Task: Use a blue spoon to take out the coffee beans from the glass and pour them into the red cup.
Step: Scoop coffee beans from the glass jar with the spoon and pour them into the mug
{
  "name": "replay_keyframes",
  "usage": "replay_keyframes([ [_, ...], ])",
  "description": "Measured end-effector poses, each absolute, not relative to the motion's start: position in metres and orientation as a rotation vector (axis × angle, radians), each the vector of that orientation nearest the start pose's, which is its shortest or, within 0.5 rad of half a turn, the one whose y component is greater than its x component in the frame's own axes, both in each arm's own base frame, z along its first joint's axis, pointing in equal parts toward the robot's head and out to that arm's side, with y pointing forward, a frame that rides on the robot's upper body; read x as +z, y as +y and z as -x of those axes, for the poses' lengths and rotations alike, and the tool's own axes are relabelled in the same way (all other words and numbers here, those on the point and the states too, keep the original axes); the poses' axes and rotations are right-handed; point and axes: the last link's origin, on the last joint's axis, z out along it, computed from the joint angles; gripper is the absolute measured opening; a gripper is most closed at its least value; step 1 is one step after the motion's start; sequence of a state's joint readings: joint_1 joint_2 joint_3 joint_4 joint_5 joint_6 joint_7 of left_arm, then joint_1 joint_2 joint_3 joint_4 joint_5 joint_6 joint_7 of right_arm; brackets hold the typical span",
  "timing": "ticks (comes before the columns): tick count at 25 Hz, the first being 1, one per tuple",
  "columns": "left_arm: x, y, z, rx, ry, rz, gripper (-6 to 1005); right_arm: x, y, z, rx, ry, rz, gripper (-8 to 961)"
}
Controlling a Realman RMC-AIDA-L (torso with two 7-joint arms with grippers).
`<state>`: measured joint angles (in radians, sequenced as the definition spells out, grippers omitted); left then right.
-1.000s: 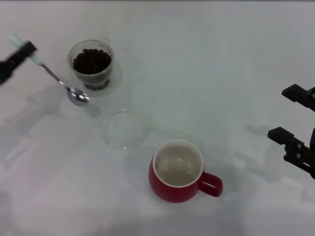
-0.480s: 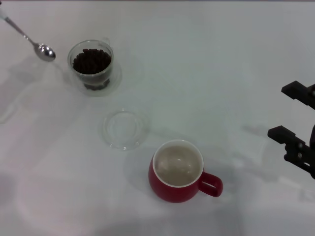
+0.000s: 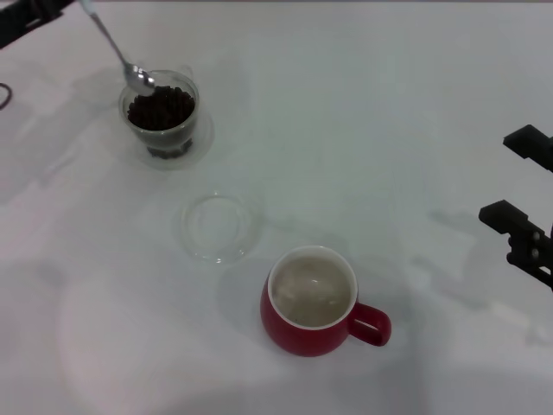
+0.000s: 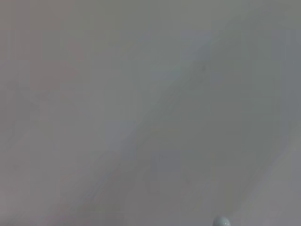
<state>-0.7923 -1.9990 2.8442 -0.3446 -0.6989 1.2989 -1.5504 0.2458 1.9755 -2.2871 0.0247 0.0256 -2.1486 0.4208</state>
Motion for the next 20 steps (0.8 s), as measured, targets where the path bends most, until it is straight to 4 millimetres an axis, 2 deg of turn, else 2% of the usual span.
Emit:
replay_keyframes([
  [9,0.005,0.413,0.271,-0.879,-1.294,2.115,121,0.018,0.169,-0.297,1.451,0.116,2.164,700],
  [20,-0.009,0.404,0.284,-0.882,-1.450,2.025,121,0.020,0.174,-0.296,1.463,0.129,2.162,700],
])
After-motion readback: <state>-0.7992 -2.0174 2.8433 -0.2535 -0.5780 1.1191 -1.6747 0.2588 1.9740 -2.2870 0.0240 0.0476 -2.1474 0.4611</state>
